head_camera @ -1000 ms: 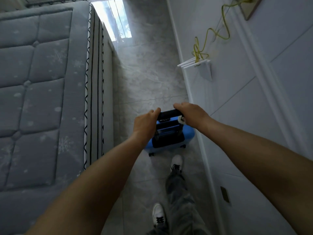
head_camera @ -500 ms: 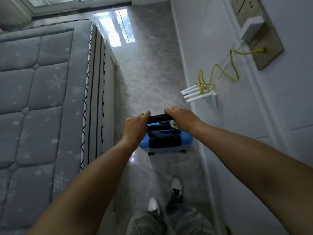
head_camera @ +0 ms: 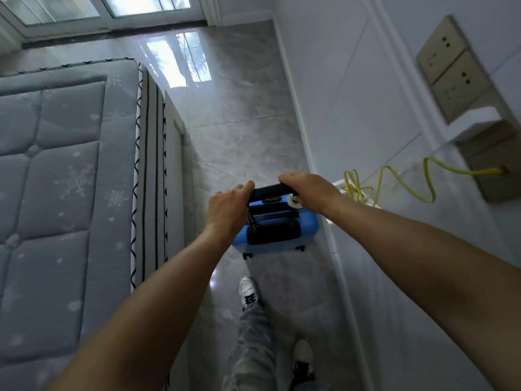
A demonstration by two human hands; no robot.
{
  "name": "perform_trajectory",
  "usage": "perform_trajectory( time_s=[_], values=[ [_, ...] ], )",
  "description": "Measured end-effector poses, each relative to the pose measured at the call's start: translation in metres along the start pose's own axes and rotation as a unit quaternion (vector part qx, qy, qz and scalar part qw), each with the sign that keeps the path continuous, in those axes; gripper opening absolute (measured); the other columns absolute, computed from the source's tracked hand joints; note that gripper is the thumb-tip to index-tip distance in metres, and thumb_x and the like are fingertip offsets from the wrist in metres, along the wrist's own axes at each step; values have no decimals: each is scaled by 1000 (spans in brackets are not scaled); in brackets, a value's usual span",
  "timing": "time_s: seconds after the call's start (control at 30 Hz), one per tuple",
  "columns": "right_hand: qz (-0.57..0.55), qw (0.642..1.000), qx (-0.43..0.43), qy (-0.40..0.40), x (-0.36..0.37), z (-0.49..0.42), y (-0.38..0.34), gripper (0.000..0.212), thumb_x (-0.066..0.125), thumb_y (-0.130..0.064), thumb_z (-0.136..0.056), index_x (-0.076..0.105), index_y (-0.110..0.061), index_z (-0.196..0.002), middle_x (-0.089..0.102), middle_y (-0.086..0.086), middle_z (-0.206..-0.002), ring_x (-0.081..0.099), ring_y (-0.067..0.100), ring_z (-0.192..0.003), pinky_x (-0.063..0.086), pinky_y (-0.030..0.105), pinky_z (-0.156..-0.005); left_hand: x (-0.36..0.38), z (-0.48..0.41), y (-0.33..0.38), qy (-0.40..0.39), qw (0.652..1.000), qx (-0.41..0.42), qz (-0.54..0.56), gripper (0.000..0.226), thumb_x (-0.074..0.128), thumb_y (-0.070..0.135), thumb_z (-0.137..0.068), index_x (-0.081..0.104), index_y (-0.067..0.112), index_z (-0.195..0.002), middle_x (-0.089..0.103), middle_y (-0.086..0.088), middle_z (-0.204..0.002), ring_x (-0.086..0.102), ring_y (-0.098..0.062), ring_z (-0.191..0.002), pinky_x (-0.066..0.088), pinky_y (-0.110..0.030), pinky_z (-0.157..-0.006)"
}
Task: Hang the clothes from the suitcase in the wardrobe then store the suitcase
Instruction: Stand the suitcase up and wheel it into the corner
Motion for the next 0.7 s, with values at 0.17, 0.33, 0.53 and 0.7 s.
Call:
perform_trajectory(
  time_s=[0.17, 0.33, 0.53, 0.7],
  values=[
    [5, 1000, 10, -9, -17, -72, 8, 39, 62, 5, -78, 45, -20, -101, 55, 4, -92, 59, 30, -74, 54, 48, -65, -4, -58, -42, -15, 999, -14, 40, 27, 63, 5, -83, 48, 22, -98, 63, 3, -80, 44, -23, -55, 31, -33, -56],
    [11, 1000, 17, 8, -33, -137, 17, 45, 60, 8, -77, 39, -26, -98, 55, 3, -90, 58, 29, -72, 52, 44, -61, -6, -119, -80, -14, 999, -9, 51, 24, 60, 2, -84, 52, 21, -96, 62, 3, -79, 46, -23, -55, 33, -32, -57],
    [21, 1000, 17, 13, -55, -208, 35, 42, 62, 9, -77, 47, -20, -105, 57, 3, -93, 59, 27, -72, 52, 41, -61, -1, -188, -115, -12, 998, -26, 58, 23, 58, -2, -84, 51, 19, -91, 63, 0, -79, 59, -29, -60, 34, -34, -57],
    [4, 1000, 5, -2, -73, -275, 52, 38, 63, 2, -81, 43, -23, -100, 58, 3, -95, 59, 26, -75, 51, 38, -62, -2, -260, -150, -25, 998, -39, 35, 23, 60, -1, -80, 56, 19, -90, 66, 0, -78, 62, -30, -63, 33, -33, -58]
  ],
)
Point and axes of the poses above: each hand's wrist, its own z-axis away from the middle knuckle, its own x-axis out of the palm, y = z × x, the point moved 7 cm from there along -z, towards the middle knuckle
